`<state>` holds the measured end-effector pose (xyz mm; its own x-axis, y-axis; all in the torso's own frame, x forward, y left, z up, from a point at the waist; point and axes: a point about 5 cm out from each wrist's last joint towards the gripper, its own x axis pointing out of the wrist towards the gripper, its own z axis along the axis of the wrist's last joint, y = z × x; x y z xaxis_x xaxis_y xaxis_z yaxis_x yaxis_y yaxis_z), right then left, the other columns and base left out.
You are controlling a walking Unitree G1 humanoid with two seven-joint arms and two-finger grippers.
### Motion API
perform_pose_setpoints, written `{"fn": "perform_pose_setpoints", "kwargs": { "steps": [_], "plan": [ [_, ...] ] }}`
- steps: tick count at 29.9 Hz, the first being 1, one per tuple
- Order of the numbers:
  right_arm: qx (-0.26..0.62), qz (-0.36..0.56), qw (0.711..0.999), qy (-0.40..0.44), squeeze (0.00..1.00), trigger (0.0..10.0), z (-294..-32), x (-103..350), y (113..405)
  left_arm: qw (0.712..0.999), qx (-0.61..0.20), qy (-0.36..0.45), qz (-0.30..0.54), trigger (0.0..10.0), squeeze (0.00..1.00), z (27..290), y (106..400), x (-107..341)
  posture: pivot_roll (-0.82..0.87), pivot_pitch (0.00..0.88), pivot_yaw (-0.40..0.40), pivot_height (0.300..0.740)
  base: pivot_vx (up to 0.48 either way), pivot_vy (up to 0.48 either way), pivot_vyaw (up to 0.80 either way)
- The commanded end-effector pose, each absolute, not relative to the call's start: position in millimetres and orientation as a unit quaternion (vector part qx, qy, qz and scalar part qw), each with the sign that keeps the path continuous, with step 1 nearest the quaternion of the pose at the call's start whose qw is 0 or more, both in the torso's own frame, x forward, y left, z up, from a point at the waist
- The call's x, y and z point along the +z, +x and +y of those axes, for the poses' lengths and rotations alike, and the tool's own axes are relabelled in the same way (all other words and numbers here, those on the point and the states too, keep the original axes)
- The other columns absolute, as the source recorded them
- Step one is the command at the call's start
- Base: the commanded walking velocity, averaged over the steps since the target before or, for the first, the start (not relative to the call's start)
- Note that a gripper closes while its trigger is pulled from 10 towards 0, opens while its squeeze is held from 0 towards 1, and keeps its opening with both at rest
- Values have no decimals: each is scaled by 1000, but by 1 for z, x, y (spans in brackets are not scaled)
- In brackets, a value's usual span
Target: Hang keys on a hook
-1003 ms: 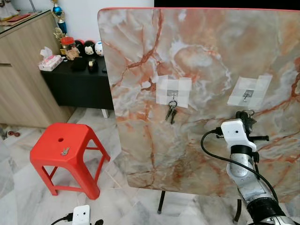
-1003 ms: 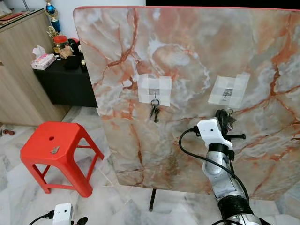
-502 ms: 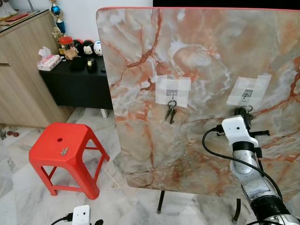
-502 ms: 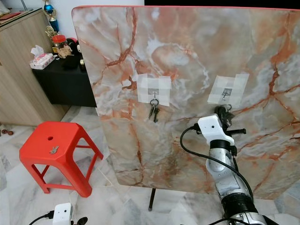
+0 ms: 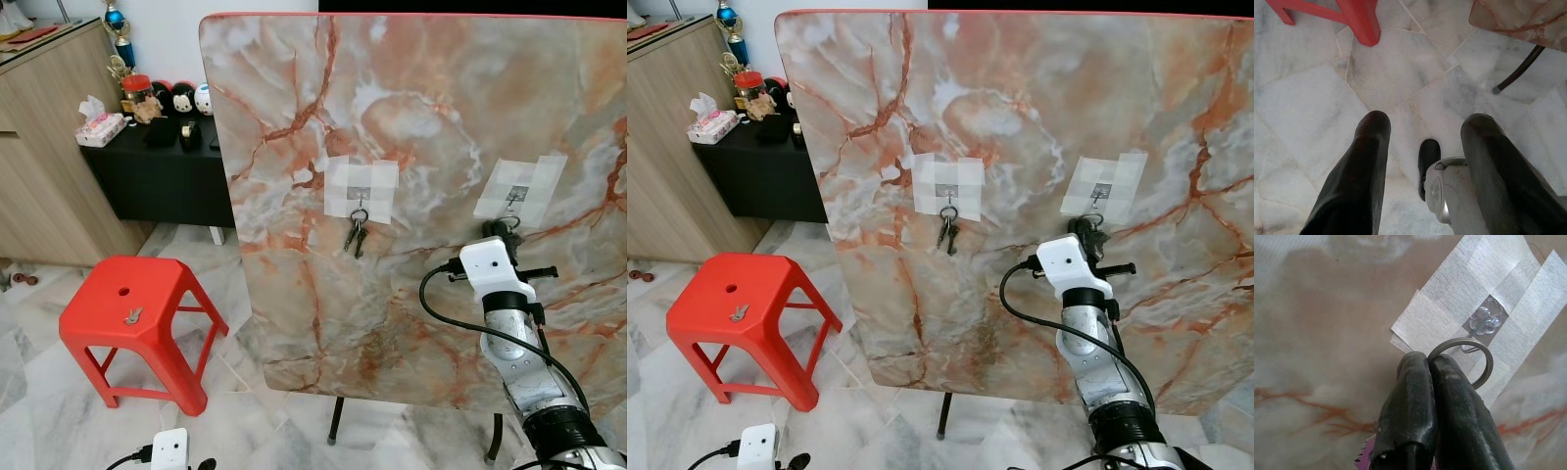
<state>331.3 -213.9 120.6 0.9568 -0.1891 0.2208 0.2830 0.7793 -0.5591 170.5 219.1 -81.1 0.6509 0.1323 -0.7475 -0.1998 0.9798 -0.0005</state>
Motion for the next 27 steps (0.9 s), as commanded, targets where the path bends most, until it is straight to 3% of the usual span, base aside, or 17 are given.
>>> {"fn": "perform_pose_setpoints", "kwargs": {
  "steps": [1, 27],
  "plan": [
    [-123, -93, 943, -296, 0, 10000, -209, 133, 337, 903, 97, -45, 416, 10000, 0, 221, 166, -83, 91, 0, -2, 740, 0, 0, 0],
    [-163, -92, 952, -243, 0, 10000, -218, 141, 337, 903, 98, -46, 416, 10000, 0, 221, 166, -83, 93, 0, -2, 740, 0, 0, 0]
  ]
}}
